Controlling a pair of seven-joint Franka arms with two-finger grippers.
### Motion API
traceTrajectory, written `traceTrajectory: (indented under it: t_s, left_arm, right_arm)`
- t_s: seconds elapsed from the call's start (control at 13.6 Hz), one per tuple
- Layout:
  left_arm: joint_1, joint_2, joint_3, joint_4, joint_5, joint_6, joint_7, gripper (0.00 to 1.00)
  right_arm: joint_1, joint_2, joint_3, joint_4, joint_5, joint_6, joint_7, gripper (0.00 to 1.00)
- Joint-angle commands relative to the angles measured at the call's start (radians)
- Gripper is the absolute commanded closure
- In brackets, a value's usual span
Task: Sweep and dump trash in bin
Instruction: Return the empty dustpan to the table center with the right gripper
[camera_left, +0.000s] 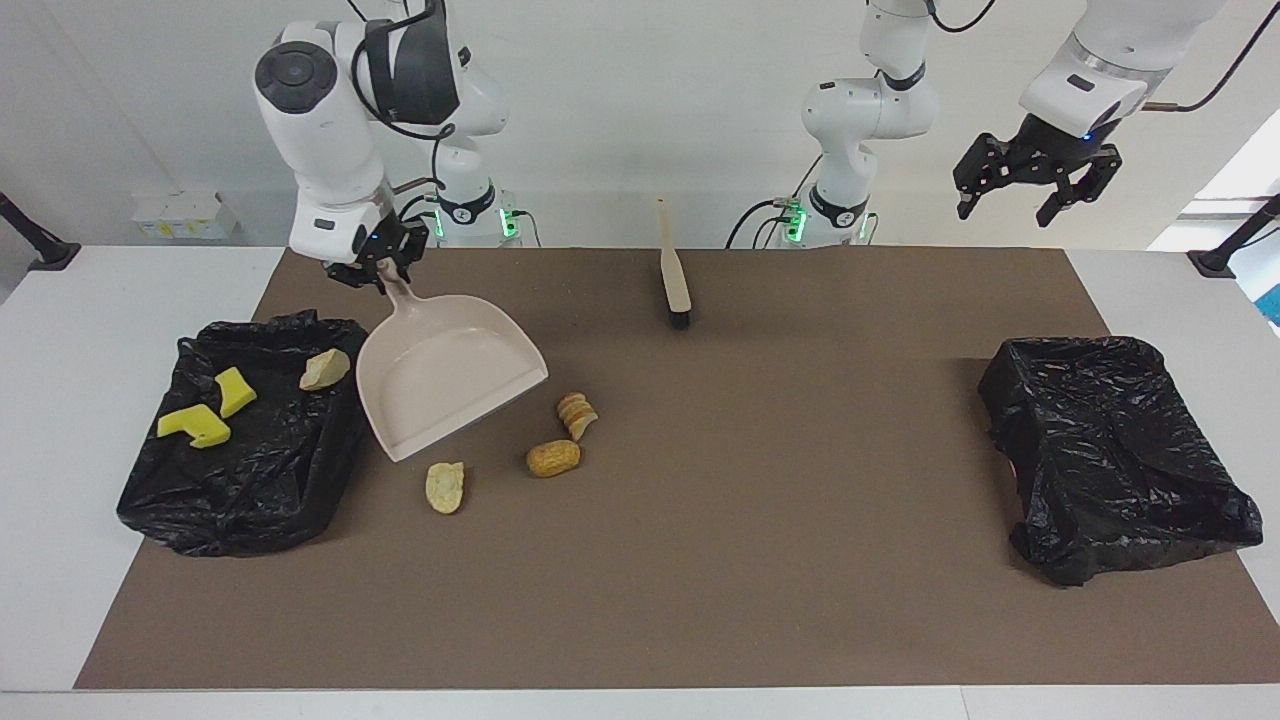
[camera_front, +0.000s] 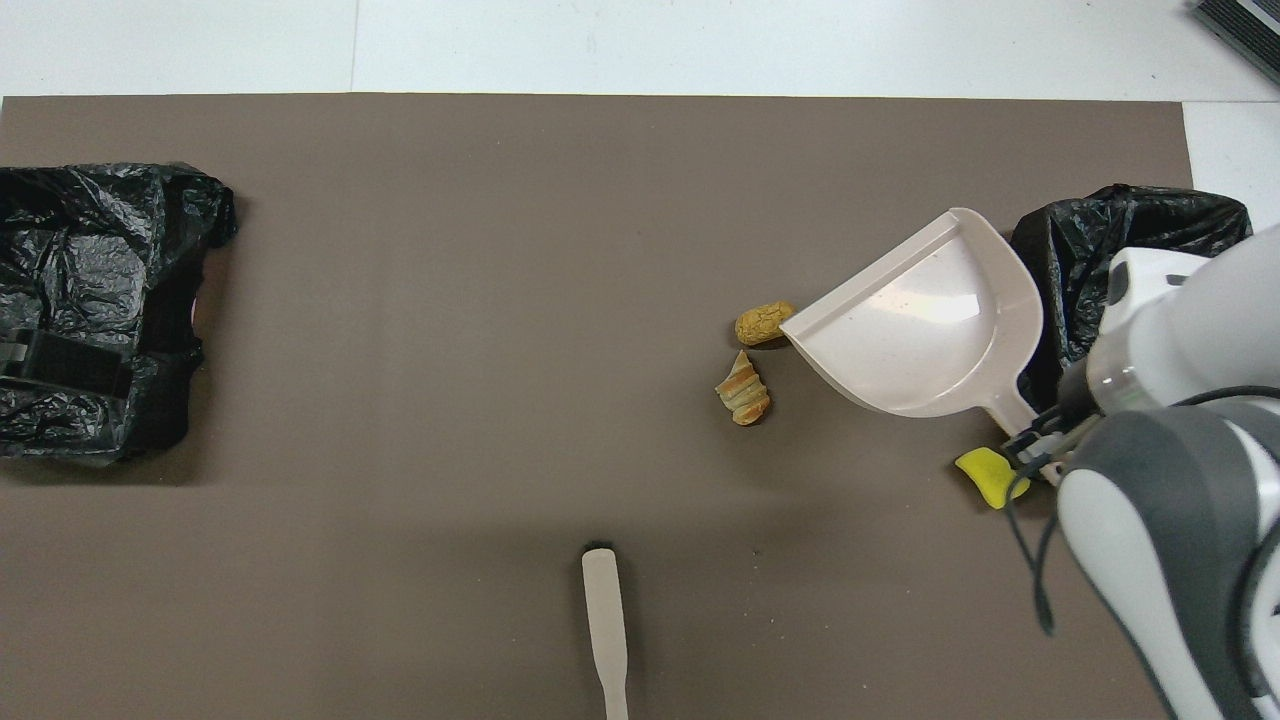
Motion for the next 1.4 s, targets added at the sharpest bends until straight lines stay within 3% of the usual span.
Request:
traceTrajectory:
  t_s: [0.0,0.44,0.96,1.1,1.32]
  left_arm:
    - [0.006,-0.017,-0.003,-0.012,0.011,-0.007,0.001,0.0]
    - [0.006,-0.017,-0.003,-0.012,0.011,-0.006,-0.001,0.0]
    - [0.004,-0.017,-0.004,-0.014,0.011,-0.001,-0.002,0.0]
    - [0.001,-0.017,-0.003,-0.016,0.011,0.001,-0.002,0.0]
    - [0.001,-0.019,-0.003,-0.017,0.011,0.001,-0.004,0.0]
  right_arm:
    - [0.112,0.061,-0.007,0.028,0.068,0.041,0.252,1.0]
    - [0.3,0.221,-0.005,0.105,0.073,0.202,0.55,1.0]
    - [0.493,0.532,-0.011,0.267,0.025,0.424,0.892,1.0]
    - [0.493,0.563,-0.008,0.267,0.027,0.503,0.935,1.0]
    - [0.48,0.566,-0.008,0.267,0.041,0.508,0.94,1.0]
